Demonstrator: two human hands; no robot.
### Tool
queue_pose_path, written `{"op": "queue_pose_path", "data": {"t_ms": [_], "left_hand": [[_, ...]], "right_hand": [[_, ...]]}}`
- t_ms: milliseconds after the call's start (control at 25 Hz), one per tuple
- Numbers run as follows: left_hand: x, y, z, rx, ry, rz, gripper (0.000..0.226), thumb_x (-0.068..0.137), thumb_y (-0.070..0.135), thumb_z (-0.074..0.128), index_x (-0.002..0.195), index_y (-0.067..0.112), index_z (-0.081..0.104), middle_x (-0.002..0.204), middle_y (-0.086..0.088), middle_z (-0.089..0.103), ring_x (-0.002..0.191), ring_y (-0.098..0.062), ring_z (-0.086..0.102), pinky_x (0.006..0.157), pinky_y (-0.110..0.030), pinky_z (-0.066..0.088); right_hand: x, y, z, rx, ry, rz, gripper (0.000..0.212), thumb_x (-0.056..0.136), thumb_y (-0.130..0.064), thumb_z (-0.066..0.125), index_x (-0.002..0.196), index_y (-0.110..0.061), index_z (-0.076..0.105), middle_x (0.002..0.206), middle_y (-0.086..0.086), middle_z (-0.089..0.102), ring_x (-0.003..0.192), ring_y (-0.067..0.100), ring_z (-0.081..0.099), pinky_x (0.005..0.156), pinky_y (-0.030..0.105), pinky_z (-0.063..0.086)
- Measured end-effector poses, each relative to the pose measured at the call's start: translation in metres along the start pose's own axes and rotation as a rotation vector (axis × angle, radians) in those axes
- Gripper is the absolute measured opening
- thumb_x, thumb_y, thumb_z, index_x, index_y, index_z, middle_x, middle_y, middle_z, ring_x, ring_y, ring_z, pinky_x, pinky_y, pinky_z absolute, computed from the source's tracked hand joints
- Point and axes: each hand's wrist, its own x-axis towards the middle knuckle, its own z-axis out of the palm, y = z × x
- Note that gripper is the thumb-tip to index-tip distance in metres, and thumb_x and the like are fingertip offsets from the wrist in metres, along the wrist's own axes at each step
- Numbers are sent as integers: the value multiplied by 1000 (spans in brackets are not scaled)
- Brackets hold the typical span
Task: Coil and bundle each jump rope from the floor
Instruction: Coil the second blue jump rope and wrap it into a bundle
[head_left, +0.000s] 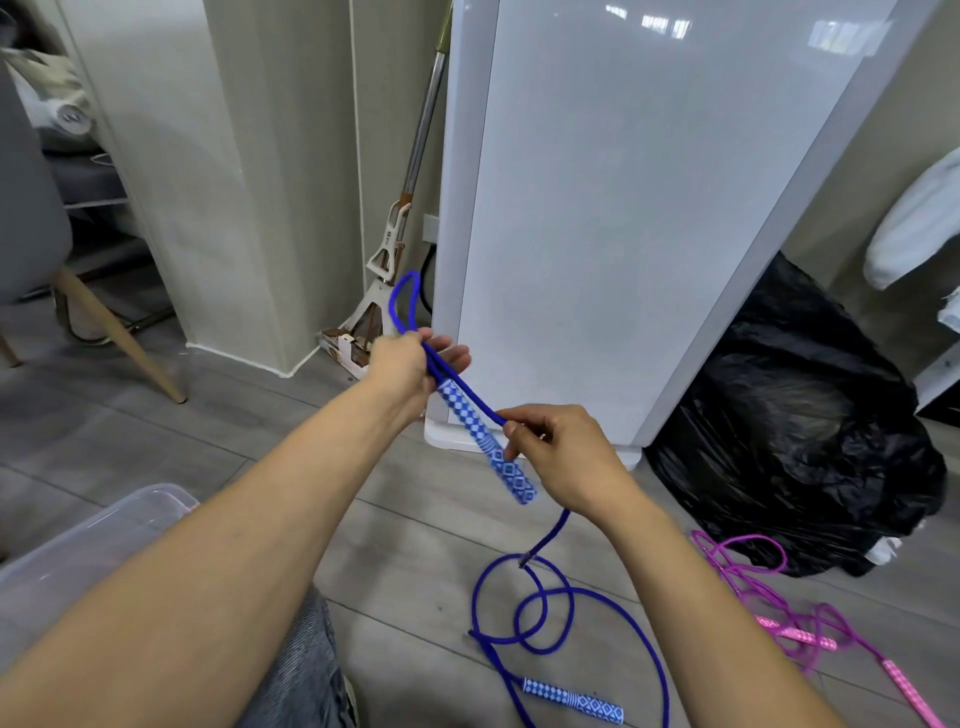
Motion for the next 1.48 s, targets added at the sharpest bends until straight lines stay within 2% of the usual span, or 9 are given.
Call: {"op": "queue_pose_path", "data": {"t_ms": [160, 320, 480, 640, 800, 1000, 1200, 1320, 1480], "left_hand": [[26, 17, -23, 13, 199, 58, 28, 98, -2, 22, 82, 11, 41, 69, -7, 45, 52, -17, 45, 36, -17, 39], [43, 17, -37, 427, 325, 213, 14, 97, 10, 33, 95, 11, 47, 83, -11, 53, 64, -23, 47, 53, -27, 39], [9, 2, -14, 686, -4, 239, 18, 105, 17, 33, 104, 12, 50, 86, -6, 66, 59, -18, 51, 57, -32, 43], [-31, -15, 7, 916, -327, 196, 18, 107, 22, 37, 109, 13, 52, 90, 1, 76, 75, -18, 62, 64, -34, 48], [-53, -25, 17, 1034, -422, 246, 19, 106, 27, 39, 113, 16, 53, 86, 8, 68, 77, -12, 57, 75, -36, 48], [-60, -30, 20, 1121, -587, 236, 20, 107, 22, 37, 113, 17, 56, 88, 7, 74, 73, -4, 57, 61, -19, 41], [-59, -31, 19, 1012, -651, 101, 27, 107, 26, 38, 100, 12, 59, 65, 2, 63, 57, -8, 58, 55, -24, 40], [-58, -26, 16, 888, -735, -51, 29, 107, 30, 38, 96, 8, 54, 56, 1, 46, 59, -20, 62, 60, -30, 44], [-59, -21, 12, 928, -777, -203, 30, 107, 32, 40, 96, 7, 50, 57, -1, 40, 50, -19, 54, 59, -29, 49]], "right_hand": [[0, 9, -17, -169, -8, 54, 20, 101, -33, 55, 100, -26, 74, 75, -9, 69, 70, 6, 60, 61, 20, 43], [3, 26, -35, -349, 140, 142, 23, 101, -36, 52, 100, -23, 71, 83, -5, 65, 77, 15, 60, 66, 31, 49], [3, 24, -36, -190, 264, 119, 20, 100, -33, 53, 98, -23, 71, 77, -6, 61, 71, 16, 56, 63, 29, 42], [3, 9, -29, 7, 324, 16, 17, 98, -30, 57, 93, -24, 72, 70, -2, 64, 66, 13, 59, 58, 22, 44], [2, -2, -17, 151, 317, -46, 19, 101, -25, 55, 97, -22, 73, 75, -13, 69, 61, 1, 57, 60, 12, 43], [4, 1, -15, 163, 423, -21, 17, 101, -26, 55, 95, -23, 71, 77, -9, 69, 71, 4, 64, 63, 15, 43], [4, 3, -16, 184, 419, -7, 17, 100, -27, 55, 92, -22, 69, 69, -9, 66, 65, -1, 60, 57, 7, 41], [2, 1, -17, 180, 422, -15, 16, 99, -30, 58, 89, -25, 69, 69, -8, 66, 66, 2, 62, 57, 11, 43], [1, 5, -19, 101, 436, 14, 14, 93, -37, 66, 83, -27, 70, 69, -8, 66, 62, 6, 59, 57, 21, 44]]}}
